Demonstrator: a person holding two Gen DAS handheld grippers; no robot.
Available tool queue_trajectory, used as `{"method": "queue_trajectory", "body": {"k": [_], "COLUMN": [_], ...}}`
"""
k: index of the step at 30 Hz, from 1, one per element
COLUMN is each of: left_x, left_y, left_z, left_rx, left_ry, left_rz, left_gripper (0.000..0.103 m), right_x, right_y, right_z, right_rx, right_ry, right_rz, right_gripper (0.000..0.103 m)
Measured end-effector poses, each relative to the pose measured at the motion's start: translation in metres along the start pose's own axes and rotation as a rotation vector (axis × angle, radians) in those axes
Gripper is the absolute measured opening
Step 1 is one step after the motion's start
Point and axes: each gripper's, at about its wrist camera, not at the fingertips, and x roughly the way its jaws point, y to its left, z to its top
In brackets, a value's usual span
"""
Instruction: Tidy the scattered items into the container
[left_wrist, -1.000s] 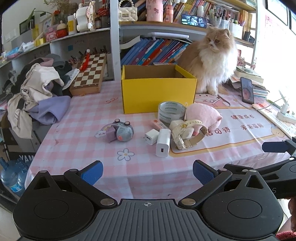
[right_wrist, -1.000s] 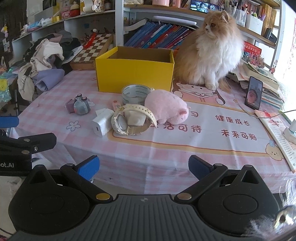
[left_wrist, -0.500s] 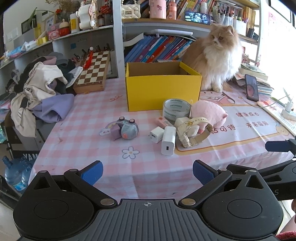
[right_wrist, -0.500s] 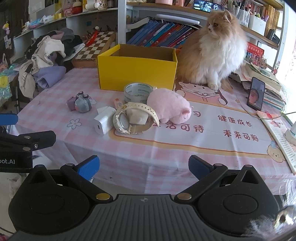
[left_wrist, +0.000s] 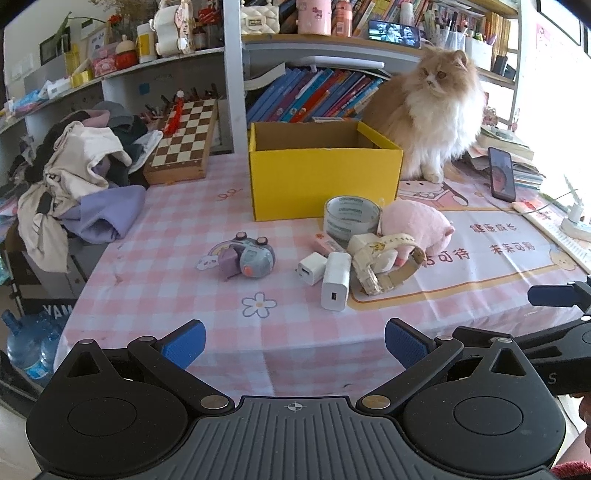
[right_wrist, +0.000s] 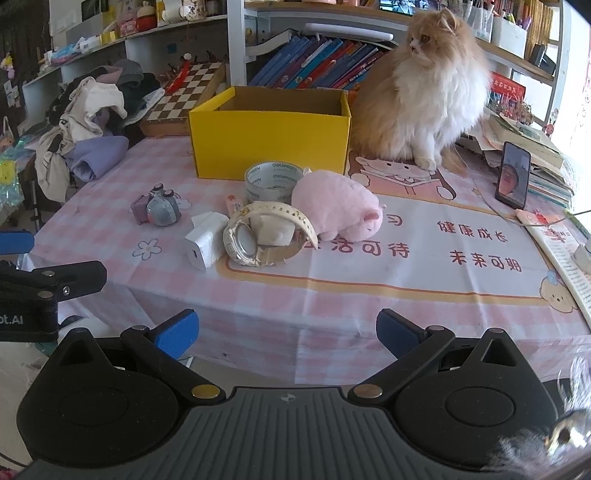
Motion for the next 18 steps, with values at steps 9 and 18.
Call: {"method": "queue_trajectory", "body": {"k": [9, 18], "left_x": [-0.003, -0.005], "left_y": [0.001, -0.001], "left_z": [0.001, 0.004], "left_rx": [-0.003, 0.017], "left_ry": [-0.023, -0.025], "left_rz": [-0.025, -0.002], "left_gripper": [0.103, 0.103], "right_x": [-0.001, -0.011], "right_y": [0.0, 0.003], "right_z": [0.003, 0.005], "right_rx": [-0.008, -0.016], "right_ry": [-0.002, -0.045], "right_rz": [-0.031, -0.042], "right_gripper": [0.103, 0.103]}}
